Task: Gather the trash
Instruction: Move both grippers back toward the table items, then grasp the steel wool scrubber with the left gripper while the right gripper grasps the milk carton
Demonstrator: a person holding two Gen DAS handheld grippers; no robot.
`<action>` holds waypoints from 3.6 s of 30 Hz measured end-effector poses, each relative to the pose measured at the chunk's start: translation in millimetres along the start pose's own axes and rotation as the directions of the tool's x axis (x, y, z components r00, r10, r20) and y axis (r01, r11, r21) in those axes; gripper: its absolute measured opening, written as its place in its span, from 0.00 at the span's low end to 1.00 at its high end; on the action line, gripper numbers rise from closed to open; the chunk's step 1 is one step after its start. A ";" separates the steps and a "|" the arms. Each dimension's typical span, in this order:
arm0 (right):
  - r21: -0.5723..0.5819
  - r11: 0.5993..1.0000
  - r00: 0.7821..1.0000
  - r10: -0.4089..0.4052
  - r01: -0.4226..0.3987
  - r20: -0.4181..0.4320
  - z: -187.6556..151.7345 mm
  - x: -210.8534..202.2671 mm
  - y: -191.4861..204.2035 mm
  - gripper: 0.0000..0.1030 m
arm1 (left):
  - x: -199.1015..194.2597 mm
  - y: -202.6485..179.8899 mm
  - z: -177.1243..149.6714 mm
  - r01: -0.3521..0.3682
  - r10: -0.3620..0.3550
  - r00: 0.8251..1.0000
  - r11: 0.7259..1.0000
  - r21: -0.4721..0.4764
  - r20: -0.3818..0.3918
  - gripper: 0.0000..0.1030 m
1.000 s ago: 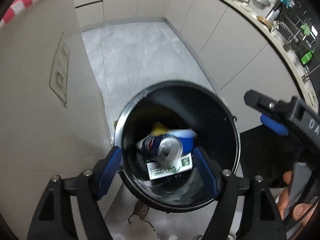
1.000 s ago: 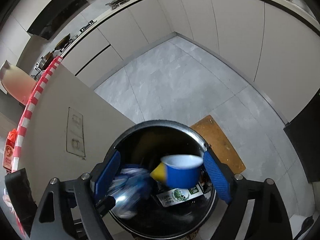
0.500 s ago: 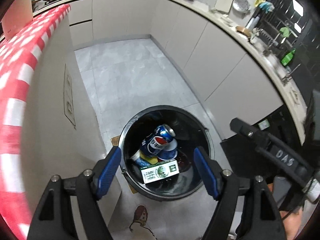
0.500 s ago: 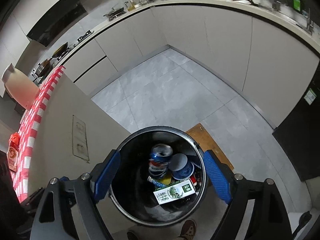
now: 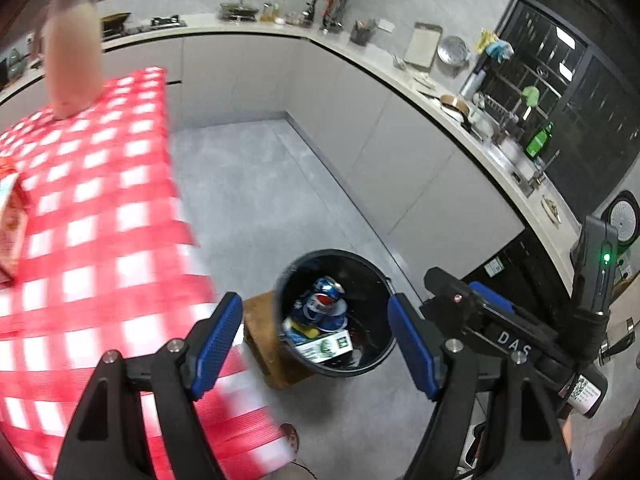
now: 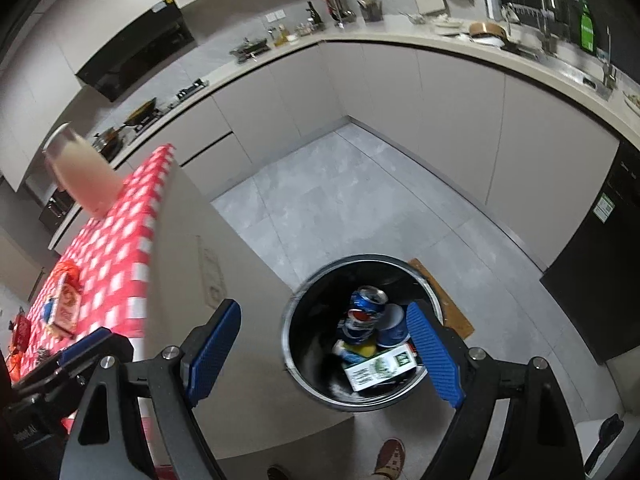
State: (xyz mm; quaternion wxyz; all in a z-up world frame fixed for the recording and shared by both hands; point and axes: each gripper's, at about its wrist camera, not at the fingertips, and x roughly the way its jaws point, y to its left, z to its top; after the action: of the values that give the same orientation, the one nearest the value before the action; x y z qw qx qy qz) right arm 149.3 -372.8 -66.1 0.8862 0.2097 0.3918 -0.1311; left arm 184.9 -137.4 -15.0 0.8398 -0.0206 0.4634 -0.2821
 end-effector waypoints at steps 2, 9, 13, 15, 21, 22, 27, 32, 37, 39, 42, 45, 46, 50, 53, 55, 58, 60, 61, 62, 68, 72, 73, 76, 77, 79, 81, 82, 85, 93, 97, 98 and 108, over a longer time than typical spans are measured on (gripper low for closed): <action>-0.014 1.000 1.000 0.024 -0.024 0.006 -2.2 -4.4 21.2 0.84 | -12.3 18.4 0.0 -0.018 0.018 1.000 1.000 -0.023 0.015 0.74; -0.099 0.989 0.994 0.107 -0.108 -0.006 -10.5 -1.3 101.6 0.84 | -48.8 84.4 -4.0 -0.119 0.127 0.989 0.987 -0.109 0.072 0.74; -0.160 0.974 0.987 0.156 -0.158 -0.027 -19.2 3.7 149.3 0.84 | -67.8 125.4 -7.8 -0.169 0.187 0.978 0.970 -0.173 0.095 0.74; -0.188 0.964 0.983 0.180 -0.185 -0.042 -24.3 8.5 174.6 0.84 | -75.2 139.6 -10.5 -0.190 0.213 0.972 0.962 -0.195 0.102 0.74; -0.253 0.935 0.969 0.234 -0.247 -0.084 -39.9 18.1 231.4 0.84 | -98.1 181.9 -20.0 -0.246 0.283 0.952 0.935 -0.256 0.118 0.74; -0.264 0.929 0.965 0.244 -0.260 -0.091 -43.2 20.0 243.1 0.84 | -102.0 190.7 -21.9 -0.252 0.293 0.949 0.929 -0.270 0.119 0.74; -0.304 0.905 0.955 0.275 -0.297 -0.116 -54.2 25.4 281.5 0.84 | -121.3 229.7 -31.7 -0.288 0.343 0.931 0.903 -0.319 0.128 0.74; -0.325 0.889 0.946 0.293 -0.323 -0.140 -64.1 33.5 314.5 0.84 | -134.1 263.5 -38.7 -0.313 0.375 0.919 0.881 -0.354 0.122 0.74; -0.337 0.875 0.937 0.309 -0.348 -0.164 -71.3 44.0 341.6 0.84 | -141.4 295.8 -45.3 -0.341 0.406 0.908 0.860 -0.380 0.103 0.74; -0.345 0.868 0.933 0.315 -0.358 -0.174 -73.8 49.7 356.0 0.84 | -143.9 308.9 -48.0 -0.350 0.416 0.904 0.850 -0.393 0.095 0.74; -0.350 0.862 0.929 0.320 -0.367 -0.185 -76.8 56.8 372.4 0.84 | -147.5 323.9 -50.5 -0.362 0.429 0.899 0.841 -0.402 0.088 0.74; -0.352 0.861 0.928 0.320 -0.368 -0.189 -79.0 62.9 384.5 0.84 | -148.9 339.8 -52.0 -0.379 0.443 0.893 0.834 -0.400 0.079 0.74; -0.350 0.861 0.928 0.320 -0.368 -0.189 -79.5 65.5 389.8 0.84 | -148.7 344.4 -52.0 -0.381 0.444 0.893 0.834 -0.398 0.077 0.74; -0.352 0.866 0.933 0.307 -0.356 -0.188 -80.1 73.0 404.4 0.84 | -145.9 361.3 -52.6 -0.383 0.442 0.895 0.835 -0.395 0.066 0.74; -0.354 0.871 0.939 0.291 -0.339 -0.184 -79.7 79.2 412.2 0.84 | -142.8 372.3 -53.1 -0.380 0.436 0.898 0.836 -0.396 0.057 0.74; -0.354 0.876 0.942 0.280 -0.329 -0.183 -79.1 84.1 415.8 0.84 | -139.5 379.6 -53.2 -0.379 0.430 0.902 0.838 -0.394 0.047 0.74; -0.351 0.882 0.947 0.264 -0.313 -0.181 -77.8 91.8 420.9 0.84 | -133.1 388.8 -53.3 -0.380 0.424 0.905 0.841 -0.384 0.033 0.74; -0.349 0.886 0.949 0.257 -0.306 -0.180 -76.1 95.5 422.8 0.84 | -128.5 393.6 -54.2 -0.379 0.417 0.909 0.846 -0.375 0.024 0.74; -0.347 0.888 0.951 0.252 -0.301 -0.179 -75.2 97.7 424.0 0.84 | -126.3 395.5 -54.6 -0.377 0.413 0.911 0.849 -0.369 0.020 0.74; -0.346 0.891 0.953 0.246 -0.295 -0.179 -74.7 100.7 425.7 0.84 | -124.4 396.7 -54.7 -0.375 0.409 0.912 0.852 -0.364 0.018 0.74; -0.348 0.899 0.961 0.217 -0.265 -0.173 -76.3 112.9 432.3 0.84 | -113.8 402.3 -58.4 -0.365 0.392 0.920 0.865 -0.344 0.012 0.73; -0.347 0.902 0.962 0.207 -0.257 -0.175 -77.2 119.2 433.9 0.84 | -105.9 406.7 -59.7 -0.354 0.377 0.926 0.872 -0.337 0.001 0.58; -0.345 0.903 0.963 0.205 -0.255 -0.173 -76.8 120.0 434.0 0.84 | -104.2 407.5 -59.9 -0.348 0.369 0.929 0.875 -0.337 -0.001 0.55; -0.341 0.906 0.965 0.203 -0.250 -0.168 -76.0 121.3 432.7 0.84 | -101.5 407.2 -59.9 -0.347 0.368 0.930 0.879 -0.328 0.005 0.47; -0.341 0.907 0.965 0.202 -0.249 -0.167 -75.4 122.0 432.1 0.84 | -100.5 407.3 -59.2 -0.345 0.365 0.931 0.881 -0.323 0.003 0.46; -0.340 0.908 0.966 0.200 -0.246 -0.165 -74.7 123.3 431.7 0.84 | -100.6 407.8 -57.8 -0.341 0.365 0.931 0.883 -0.321 0.014 0.42; -0.338 0.909 0.966 0.200 -0.245 -0.163 -74.3 124.3 431.5 0.84 | -101.8 409.1 -56.6 -0.337 0.366 0.930 0.882 -0.329 0.030 0.39; -0.337 0.909 0.966 0.200 -0.245 -0.162 -74.4 124.3 431.0 0.84 | -102.3 409.8 -55.6 -0.333 0.365 0.930 0.882 -0.334 0.036 0.39; -0.338 0.909 0.967 0.199 -0.243 -0.160 -74.6 124.7 430.6 0.84 | -104.3 411.5 -49.7 -0.324 0.362 0.931 0.884 -0.338 0.054 0.38; -0.337 0.911 0.968 0.197 -0.240 -0.158 -73.1 128.6 430.5 0.84 | -107.2 408.5 -29.2 -0.309 0.358 0.928 0.893 -0.326 0.102 0.38; -0.339 0.913 0.972 0.194 -0.229 -0.133 -70.2 126.8 431.0 0.83 | -105.4 407.7 -17.9 -0.305 0.355 0.927 0.899 -0.316 0.116 0.38; -0.341 0.914 0.974 0.189 -0.221 -0.125 -69.2 126.6 431.6 0.82 | -105.1 407.4 -15.8 -0.304 0.354 0.928 0.900 -0.313 0.118 0.38; -0.358 0.913 0.978 0.158 -0.197 -0.134 -60.4 142.5 443.0 0.64 | -92.8 402.7 5.6 -0.302 0.349 0.927 0.911 -0.281 0.135 0.38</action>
State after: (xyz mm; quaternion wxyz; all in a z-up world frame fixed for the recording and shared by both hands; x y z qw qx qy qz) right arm 380.2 34.9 -90.2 0.8967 0.0804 0.4336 0.0371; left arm 334.3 245.3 -59.9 0.9042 -0.0763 0.4140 -0.0725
